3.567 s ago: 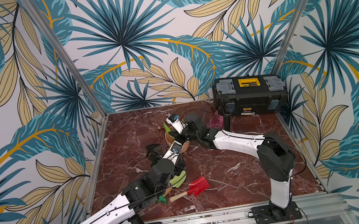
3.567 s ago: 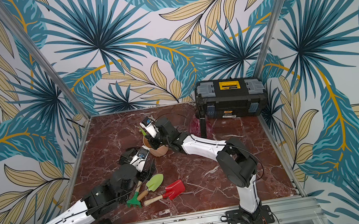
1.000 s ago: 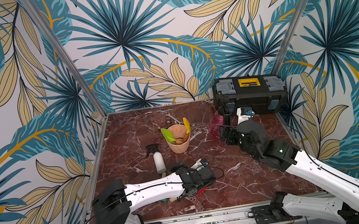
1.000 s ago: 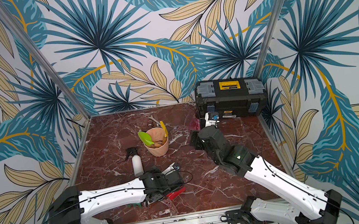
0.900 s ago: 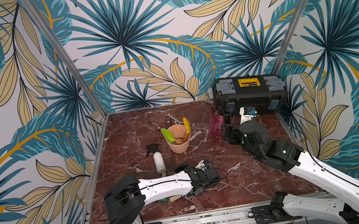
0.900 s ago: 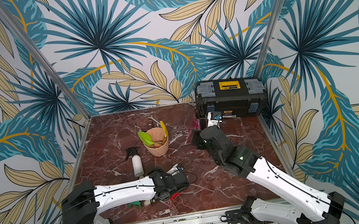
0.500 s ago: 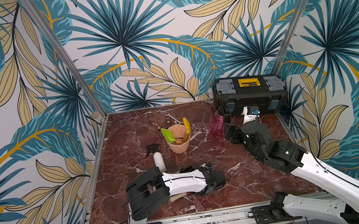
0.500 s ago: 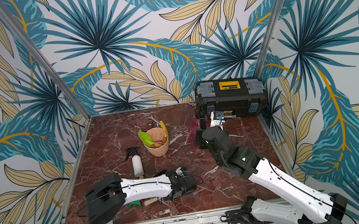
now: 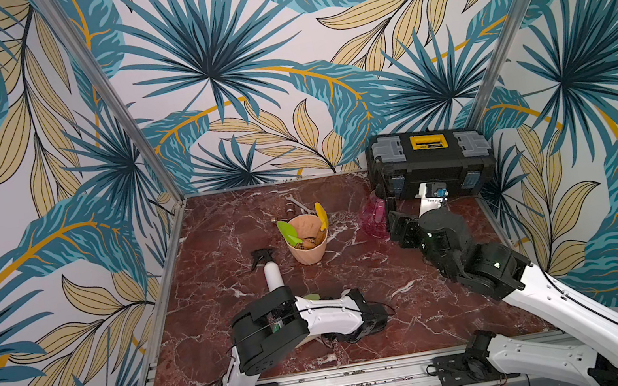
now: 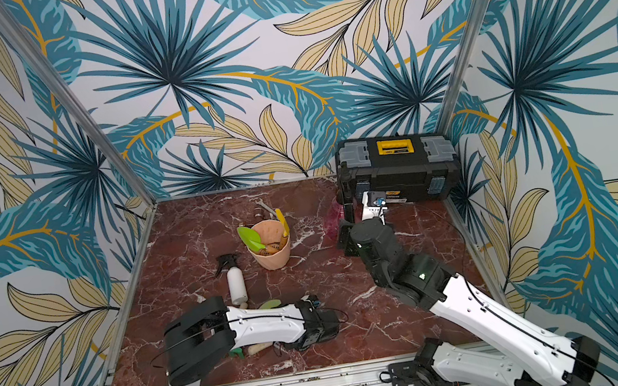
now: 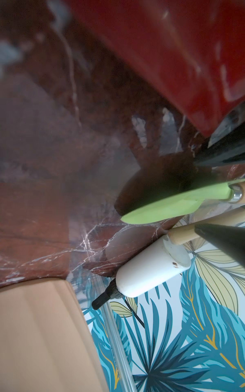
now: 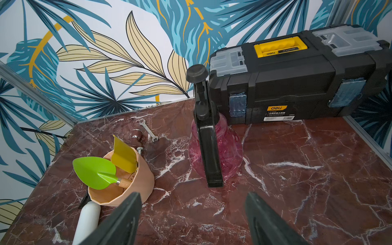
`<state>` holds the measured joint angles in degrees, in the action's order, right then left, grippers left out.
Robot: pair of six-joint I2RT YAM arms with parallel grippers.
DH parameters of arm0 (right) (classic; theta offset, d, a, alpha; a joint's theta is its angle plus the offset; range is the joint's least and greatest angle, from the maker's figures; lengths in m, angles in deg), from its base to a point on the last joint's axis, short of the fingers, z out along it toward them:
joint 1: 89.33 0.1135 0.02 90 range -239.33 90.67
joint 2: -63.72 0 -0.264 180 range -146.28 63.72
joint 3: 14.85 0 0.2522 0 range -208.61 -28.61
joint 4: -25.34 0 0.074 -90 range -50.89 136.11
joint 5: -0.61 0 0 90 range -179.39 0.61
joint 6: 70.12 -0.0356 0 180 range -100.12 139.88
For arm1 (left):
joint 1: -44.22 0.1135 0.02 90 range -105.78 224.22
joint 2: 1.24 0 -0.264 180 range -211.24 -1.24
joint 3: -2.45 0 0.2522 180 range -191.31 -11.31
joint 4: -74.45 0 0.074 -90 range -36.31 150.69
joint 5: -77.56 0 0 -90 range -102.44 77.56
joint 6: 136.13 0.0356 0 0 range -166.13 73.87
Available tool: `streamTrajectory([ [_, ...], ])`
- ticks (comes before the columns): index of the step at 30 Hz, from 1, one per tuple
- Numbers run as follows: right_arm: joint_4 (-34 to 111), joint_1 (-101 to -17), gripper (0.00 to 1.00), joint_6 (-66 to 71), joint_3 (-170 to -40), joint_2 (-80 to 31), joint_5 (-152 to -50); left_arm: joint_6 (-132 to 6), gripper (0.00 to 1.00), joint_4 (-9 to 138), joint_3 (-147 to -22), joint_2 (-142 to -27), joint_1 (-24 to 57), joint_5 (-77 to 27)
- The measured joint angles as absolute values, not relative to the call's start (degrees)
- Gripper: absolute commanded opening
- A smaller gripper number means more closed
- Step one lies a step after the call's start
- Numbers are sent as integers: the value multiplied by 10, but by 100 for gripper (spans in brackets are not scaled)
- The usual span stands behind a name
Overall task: Organize the gardening tools
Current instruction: Pick up the gardening tool from the center of the board.
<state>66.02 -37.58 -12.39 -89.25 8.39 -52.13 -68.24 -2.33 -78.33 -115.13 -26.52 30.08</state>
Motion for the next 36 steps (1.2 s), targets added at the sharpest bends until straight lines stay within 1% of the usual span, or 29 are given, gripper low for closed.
streamTrajectory([
  [7,650,-376,78,-122,-891,95,-522,-678,30,-23,-784,-1162,-266,302],
  [13,639,-376,76,-120,-884,95,-524,-673,15,-23,-784,-1173,-266,301],
  [17,630,-376,76,-120,-883,95,-526,-675,10,-23,-784,-1175,-266,302],
  [23,622,-376,75,-118,-879,95,-528,-676,7,-34,-789,-1175,-266,320],
  [28,613,-376,75,-116,-870,94,-533,-674,0,-41,-795,-1174,-266,335],
  [36,601,-376,75,-116,-866,92,-537,-647,0,-12,-801,-1118,-266,319],
])
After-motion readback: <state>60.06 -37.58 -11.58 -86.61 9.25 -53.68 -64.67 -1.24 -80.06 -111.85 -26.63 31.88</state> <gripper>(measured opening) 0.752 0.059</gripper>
